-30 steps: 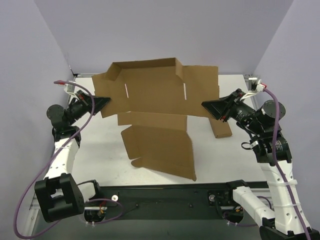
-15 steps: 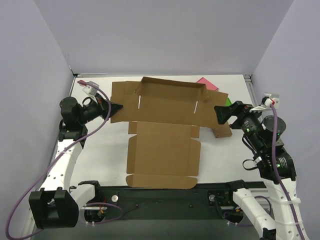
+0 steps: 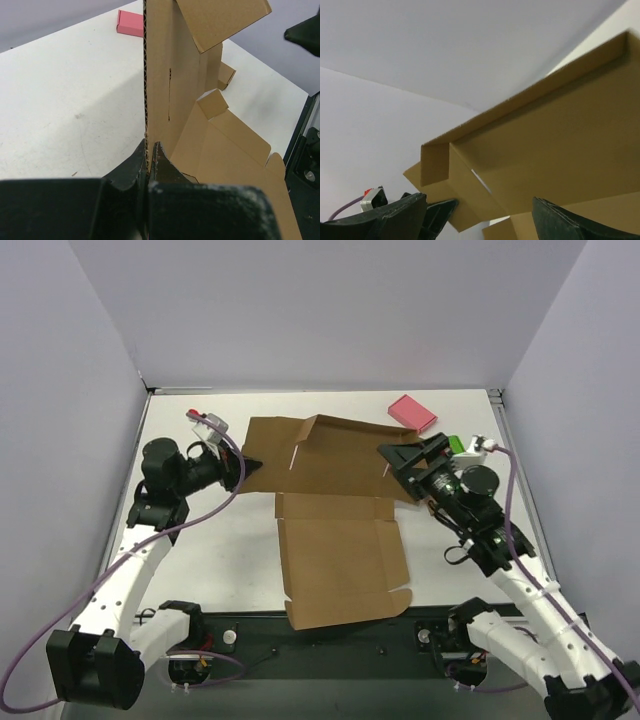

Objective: Fold the paper box

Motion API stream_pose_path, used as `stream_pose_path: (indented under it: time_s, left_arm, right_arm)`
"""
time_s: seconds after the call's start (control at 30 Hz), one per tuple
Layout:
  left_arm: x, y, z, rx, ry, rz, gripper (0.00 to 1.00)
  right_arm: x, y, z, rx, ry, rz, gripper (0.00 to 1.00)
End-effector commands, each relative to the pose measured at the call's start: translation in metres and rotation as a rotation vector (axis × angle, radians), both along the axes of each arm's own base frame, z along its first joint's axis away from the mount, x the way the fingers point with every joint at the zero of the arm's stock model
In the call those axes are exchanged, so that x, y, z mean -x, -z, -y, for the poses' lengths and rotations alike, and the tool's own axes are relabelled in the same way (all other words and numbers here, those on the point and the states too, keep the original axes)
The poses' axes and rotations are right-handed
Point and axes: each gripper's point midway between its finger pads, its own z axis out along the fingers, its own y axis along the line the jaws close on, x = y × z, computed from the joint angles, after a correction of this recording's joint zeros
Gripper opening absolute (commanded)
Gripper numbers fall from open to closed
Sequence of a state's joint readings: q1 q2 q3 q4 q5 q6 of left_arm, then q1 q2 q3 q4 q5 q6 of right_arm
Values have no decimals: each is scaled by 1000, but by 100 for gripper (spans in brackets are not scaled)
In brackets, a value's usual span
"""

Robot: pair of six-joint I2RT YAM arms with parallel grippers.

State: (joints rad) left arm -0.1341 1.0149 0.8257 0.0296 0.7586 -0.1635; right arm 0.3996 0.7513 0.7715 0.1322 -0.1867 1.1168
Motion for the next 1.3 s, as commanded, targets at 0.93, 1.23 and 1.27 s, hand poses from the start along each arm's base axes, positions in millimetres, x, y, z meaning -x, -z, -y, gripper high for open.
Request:
stream_pose_path:
  time_s: [0.93, 1.23, 1.27]
  left_arm:
    - [41, -9, 31, -125, 188, 255, 0]
    - [38, -7, 30, -131, 160, 244, 5]
    - [37, -7, 30, -130, 159, 243, 7]
  right_arm:
    - [-59, 17, -20, -529, 203, -102, 81]
    - [-60, 33, -26, -502, 185, -125, 45]
    - [-59, 32, -27, -500, 183, -121, 40]
